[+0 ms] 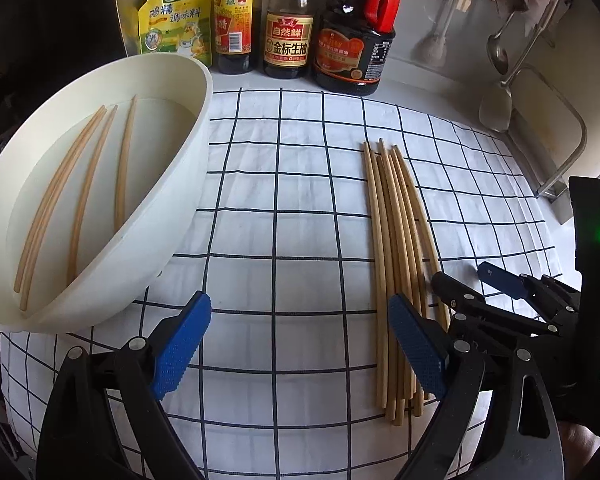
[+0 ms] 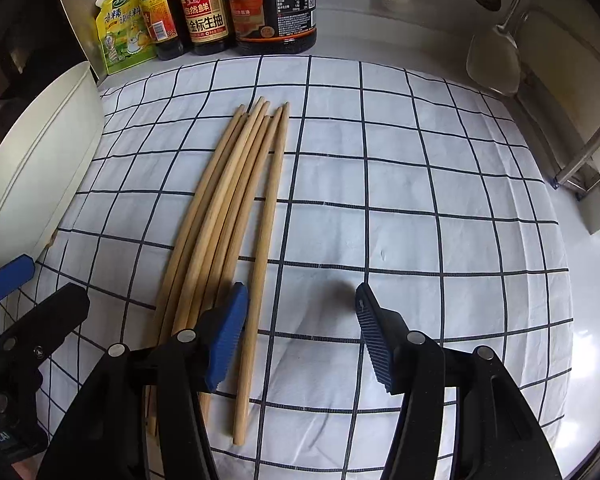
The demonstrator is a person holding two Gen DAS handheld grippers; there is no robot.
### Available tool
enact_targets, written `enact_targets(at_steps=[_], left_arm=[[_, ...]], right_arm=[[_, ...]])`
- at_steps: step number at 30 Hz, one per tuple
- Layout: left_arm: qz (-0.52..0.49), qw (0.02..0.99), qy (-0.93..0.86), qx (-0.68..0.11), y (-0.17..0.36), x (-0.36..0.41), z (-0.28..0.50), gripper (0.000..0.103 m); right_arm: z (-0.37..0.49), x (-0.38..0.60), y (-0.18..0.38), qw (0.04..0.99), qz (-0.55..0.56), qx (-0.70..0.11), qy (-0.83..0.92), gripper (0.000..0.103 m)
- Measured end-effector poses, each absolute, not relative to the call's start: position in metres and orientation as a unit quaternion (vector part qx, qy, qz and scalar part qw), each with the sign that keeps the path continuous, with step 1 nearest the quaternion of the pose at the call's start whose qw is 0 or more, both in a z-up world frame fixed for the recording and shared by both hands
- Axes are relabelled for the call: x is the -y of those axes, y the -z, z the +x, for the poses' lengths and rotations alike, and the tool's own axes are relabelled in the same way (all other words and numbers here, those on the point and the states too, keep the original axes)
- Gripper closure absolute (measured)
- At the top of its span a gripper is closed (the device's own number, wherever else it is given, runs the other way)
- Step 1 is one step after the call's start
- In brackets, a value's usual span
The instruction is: Organize utensils
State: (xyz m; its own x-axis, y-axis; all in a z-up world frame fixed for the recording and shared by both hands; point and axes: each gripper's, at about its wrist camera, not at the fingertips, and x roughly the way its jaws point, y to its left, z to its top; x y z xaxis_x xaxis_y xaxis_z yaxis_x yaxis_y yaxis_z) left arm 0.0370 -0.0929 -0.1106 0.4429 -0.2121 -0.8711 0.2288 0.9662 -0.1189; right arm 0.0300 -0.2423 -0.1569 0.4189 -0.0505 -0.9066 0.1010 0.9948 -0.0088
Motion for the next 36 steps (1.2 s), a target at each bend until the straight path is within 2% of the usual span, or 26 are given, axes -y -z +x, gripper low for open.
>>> enact_targets(at_steps=[11, 25, 36], left_arm=[[0.039, 0.84, 0.121, -0.528, 0.127, 0.113, 0.04, 0.014], [0.053, 0.834, 0.114, -0.537, 0.146, 0.13, 0.059, 0.015], [0.059, 0.833, 0.106, -0.54, 0.154, 0.122, 0.058, 0.008]], right_arm=[[0.002, 0.279, 0.155, 0.853, 0.013, -0.519, 0.058, 0.049], [0.001, 0.277, 0.155, 0.854, 0.019, -0.518, 0.056, 0.049], [0.005, 0.279, 0.156, 0.853, 0.017, -0.519, 0.054, 0.049]])
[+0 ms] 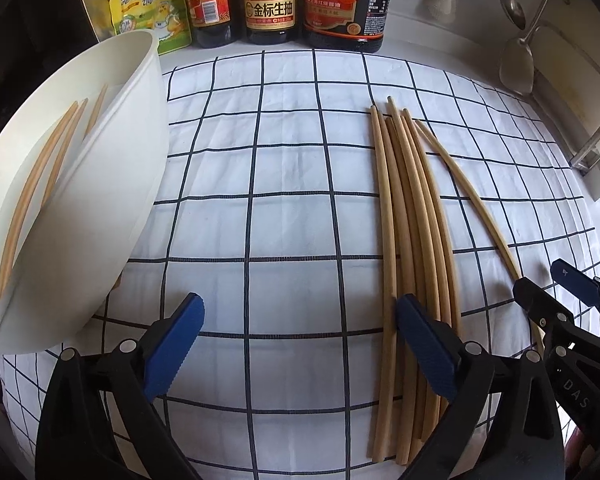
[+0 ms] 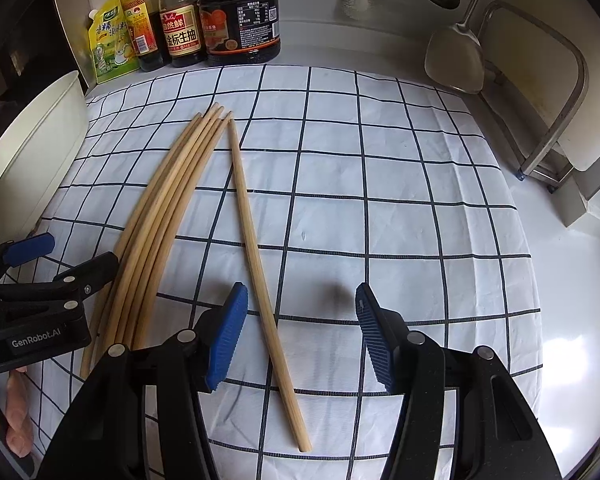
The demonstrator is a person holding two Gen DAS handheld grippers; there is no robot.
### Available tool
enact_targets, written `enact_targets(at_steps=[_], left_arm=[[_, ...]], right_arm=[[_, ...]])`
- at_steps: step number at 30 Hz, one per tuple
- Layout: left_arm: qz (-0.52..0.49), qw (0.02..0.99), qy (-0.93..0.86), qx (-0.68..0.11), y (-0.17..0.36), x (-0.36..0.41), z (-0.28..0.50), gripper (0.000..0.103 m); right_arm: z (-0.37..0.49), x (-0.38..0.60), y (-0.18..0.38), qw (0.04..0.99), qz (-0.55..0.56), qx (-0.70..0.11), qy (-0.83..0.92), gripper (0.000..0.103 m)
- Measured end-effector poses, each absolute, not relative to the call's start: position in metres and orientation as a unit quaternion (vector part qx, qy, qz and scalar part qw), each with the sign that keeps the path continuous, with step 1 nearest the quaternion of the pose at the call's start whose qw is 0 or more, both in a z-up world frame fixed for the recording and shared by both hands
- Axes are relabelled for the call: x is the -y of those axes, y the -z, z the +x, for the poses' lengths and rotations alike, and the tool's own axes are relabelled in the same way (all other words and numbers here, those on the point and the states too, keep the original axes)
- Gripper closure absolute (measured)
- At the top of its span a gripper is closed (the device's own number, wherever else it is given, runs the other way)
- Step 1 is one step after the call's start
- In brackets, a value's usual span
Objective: Organize utensils
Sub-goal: 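Close the right gripper on a chopstick while the left gripper grasps another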
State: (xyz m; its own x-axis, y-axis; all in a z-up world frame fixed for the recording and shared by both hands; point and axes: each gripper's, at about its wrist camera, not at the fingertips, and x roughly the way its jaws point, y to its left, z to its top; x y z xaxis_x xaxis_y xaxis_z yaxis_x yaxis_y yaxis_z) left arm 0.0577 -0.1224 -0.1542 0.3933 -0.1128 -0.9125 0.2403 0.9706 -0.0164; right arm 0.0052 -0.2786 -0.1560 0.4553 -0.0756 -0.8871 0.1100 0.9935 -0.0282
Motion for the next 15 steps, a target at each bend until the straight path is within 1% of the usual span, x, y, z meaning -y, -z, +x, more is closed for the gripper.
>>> enact_targets(at_steps=[2, 11, 12, 13, 14, 15], left_arm=[[0.071, 0.834, 0.099, -0.538, 0.155, 0.124, 0.058, 0.006], [0.07, 0.835, 0.101, -0.537, 0.155, 0.132, 0.078, 0.008], [0.067, 0.833, 0.107, -0.539, 0.154, 0.132, 0.079, 0.011], [0.064, 0.832, 0.113, -0.539, 0.153, 0.133, 0.079, 0.015], [0.067, 0.834, 0.117, -0.536, 0.152, 0.135, 0.078, 0.019], [0.071, 0.835, 0.123, -0.531, 0.151, 0.137, 0.076, 0.027]], right_arm=[[0.007, 0.277, 0.157, 0.853, 0.013, -0.519, 0.053, 0.049], [0.016, 0.273, 0.16, 0.861, -0.003, -0.507, 0.041, 0.049], [0.016, 0.272, 0.16, 0.862, -0.005, -0.506, 0.036, 0.053], [0.016, 0.27, 0.16, 0.863, -0.006, -0.505, 0.027, 0.061], [0.015, 0.268, 0.16, 0.863, -0.006, -0.505, 0.019, 0.065], [0.015, 0.265, 0.16, 0.864, -0.01, -0.504, 0.014, 0.072]])
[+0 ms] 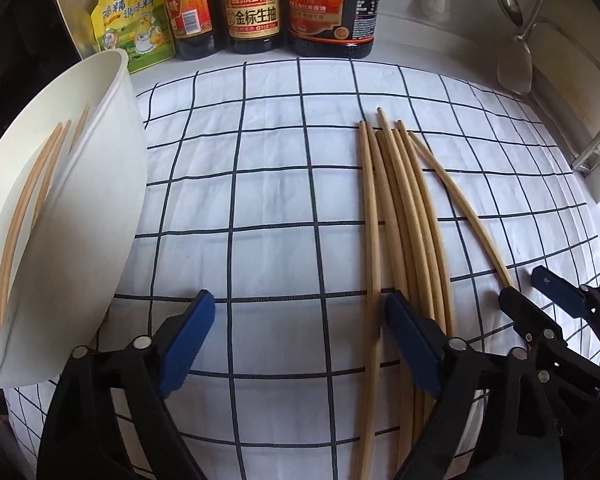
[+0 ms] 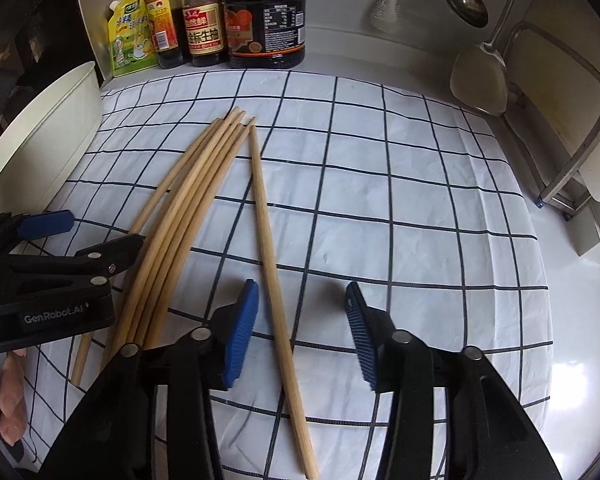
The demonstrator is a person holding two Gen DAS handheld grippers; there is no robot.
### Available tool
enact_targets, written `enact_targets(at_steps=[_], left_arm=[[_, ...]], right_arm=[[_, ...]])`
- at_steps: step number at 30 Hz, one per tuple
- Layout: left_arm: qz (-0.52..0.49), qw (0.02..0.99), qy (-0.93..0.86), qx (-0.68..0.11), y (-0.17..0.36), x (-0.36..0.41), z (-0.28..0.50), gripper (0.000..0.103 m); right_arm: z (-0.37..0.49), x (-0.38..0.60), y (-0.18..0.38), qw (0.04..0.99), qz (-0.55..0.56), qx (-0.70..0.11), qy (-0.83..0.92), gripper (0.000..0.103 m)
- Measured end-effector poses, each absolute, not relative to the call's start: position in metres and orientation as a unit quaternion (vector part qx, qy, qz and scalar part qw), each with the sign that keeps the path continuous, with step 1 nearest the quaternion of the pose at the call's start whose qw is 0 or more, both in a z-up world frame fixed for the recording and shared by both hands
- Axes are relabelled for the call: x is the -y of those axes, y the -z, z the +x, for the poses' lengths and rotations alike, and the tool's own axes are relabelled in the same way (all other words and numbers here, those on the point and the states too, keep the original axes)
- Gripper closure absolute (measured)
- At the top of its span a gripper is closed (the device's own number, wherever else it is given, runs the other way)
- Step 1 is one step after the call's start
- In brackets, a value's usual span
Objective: Organize utensils
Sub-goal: 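Close the right gripper on a chopstick while the left gripper grasps another, then carry the right gripper's chopstick over the white bowl while the left gripper carries its own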
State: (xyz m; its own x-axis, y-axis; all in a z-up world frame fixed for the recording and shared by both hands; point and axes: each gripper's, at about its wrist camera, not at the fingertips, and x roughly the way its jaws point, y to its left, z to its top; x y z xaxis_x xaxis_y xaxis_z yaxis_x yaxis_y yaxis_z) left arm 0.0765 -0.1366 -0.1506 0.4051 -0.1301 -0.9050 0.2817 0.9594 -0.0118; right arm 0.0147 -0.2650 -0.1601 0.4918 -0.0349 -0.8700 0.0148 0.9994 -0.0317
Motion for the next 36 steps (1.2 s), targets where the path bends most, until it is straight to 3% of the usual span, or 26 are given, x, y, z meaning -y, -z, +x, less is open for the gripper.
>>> enact_targets(at_steps=[2, 4, 5, 6, 7, 14, 21, 30, 36], left_arm=[[0.077, 0.837, 0.134, -0.526, 0.147, 0.142, 0.073, 0.042], [0.082, 0.837, 0.147, -0.521, 0.144, 0.147, 0.068, 0.07], [0.084, 0.836, 0.153, -0.52, 0.144, 0.15, 0.066, 0.078], [0.085, 0.834, 0.159, -0.522, 0.143, 0.152, 0.064, 0.093], [0.085, 0.832, 0.163, -0.524, 0.143, 0.154, 0.064, 0.096], [0.055, 0.823, 0.175, -0.538, 0.134, 0.143, 0.062, 0.096], [0.042, 0.842, 0.19, -0.502, 0.077, 0.119, 0.052, 0.096], [0.009, 0.87, 0.158, -0.466, 0.019, 0.027, 0.074, 0.096], [-0.01, 0.872, 0.109, -0.476, 0.025, -0.051, 0.099, 0.096]], right_arm=[[0.014, 0.258, 0.16, 0.863, -0.019, -0.504, 0.006, 0.083], [0.014, 0.253, 0.16, 0.862, -0.026, -0.506, 0.002, 0.096], [0.014, 0.252, 0.16, 0.861, -0.027, -0.507, 0.002, 0.096], [0.014, 0.253, 0.16, 0.861, -0.024, -0.508, 0.0, 0.096], [0.014, 0.255, 0.159, 0.86, -0.017, -0.509, -0.003, 0.097], [0.0, 0.27, 0.146, 0.861, 0.055, -0.506, 0.007, 0.097], [-0.011, 0.26, 0.102, 0.874, 0.089, -0.478, -0.004, 0.097], [0.025, 0.191, 0.043, 0.891, 0.098, -0.439, -0.064, 0.097], [0.066, 0.109, 0.03, 0.889, 0.075, -0.434, -0.126, 0.097]])
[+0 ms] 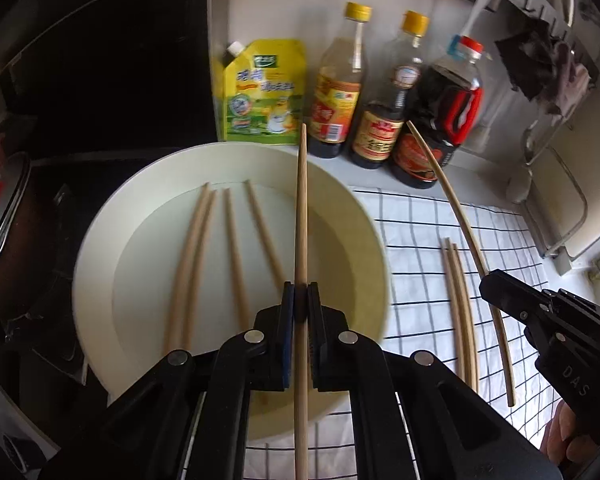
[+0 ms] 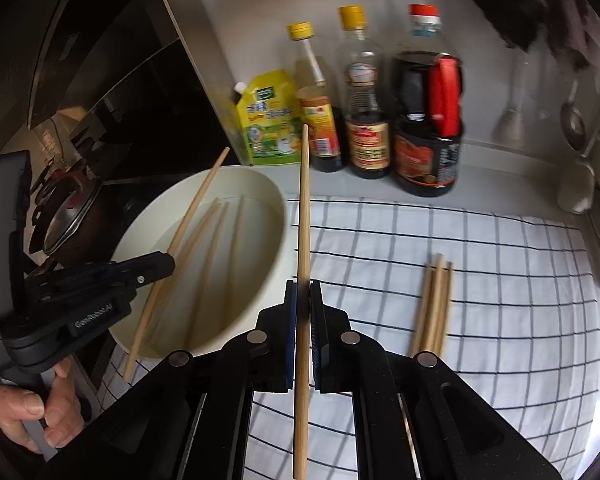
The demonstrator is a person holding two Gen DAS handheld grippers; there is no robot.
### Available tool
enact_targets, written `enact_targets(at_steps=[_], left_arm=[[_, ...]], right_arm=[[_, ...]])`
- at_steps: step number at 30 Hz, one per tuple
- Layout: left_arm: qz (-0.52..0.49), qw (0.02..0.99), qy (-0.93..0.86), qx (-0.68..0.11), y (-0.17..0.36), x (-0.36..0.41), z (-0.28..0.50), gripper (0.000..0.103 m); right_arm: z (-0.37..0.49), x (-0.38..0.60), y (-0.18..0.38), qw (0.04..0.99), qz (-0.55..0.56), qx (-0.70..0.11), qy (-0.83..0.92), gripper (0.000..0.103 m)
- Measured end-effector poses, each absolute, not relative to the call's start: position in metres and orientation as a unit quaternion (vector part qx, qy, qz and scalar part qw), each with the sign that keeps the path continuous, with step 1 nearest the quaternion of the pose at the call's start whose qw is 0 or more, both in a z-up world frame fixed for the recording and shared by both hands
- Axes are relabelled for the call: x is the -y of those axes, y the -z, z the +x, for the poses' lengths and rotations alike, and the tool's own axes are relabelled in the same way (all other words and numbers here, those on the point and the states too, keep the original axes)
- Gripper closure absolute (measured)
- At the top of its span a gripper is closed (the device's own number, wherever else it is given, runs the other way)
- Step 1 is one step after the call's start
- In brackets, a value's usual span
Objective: Organize utensils
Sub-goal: 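Carry the right gripper's chopstick over the white bowl while the left gripper carries its own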
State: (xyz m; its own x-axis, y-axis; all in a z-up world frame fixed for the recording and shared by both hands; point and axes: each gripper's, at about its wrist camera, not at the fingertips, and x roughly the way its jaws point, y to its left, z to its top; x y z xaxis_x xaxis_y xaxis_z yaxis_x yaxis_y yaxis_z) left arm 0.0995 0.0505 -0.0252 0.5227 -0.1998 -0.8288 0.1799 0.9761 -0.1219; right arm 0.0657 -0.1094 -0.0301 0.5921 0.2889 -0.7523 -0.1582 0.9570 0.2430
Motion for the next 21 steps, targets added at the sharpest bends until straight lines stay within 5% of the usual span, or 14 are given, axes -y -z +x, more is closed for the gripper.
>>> enact_targets(at_steps=[21], left_arm=[[-0.024, 0.833, 0.102, -0.543, 0.094, -0.129, 0.173, 0.096]], right_arm=[[0.158, -0.001, 0.098, 0.826, 0.074, -0.546, -0.12, 0.097]])
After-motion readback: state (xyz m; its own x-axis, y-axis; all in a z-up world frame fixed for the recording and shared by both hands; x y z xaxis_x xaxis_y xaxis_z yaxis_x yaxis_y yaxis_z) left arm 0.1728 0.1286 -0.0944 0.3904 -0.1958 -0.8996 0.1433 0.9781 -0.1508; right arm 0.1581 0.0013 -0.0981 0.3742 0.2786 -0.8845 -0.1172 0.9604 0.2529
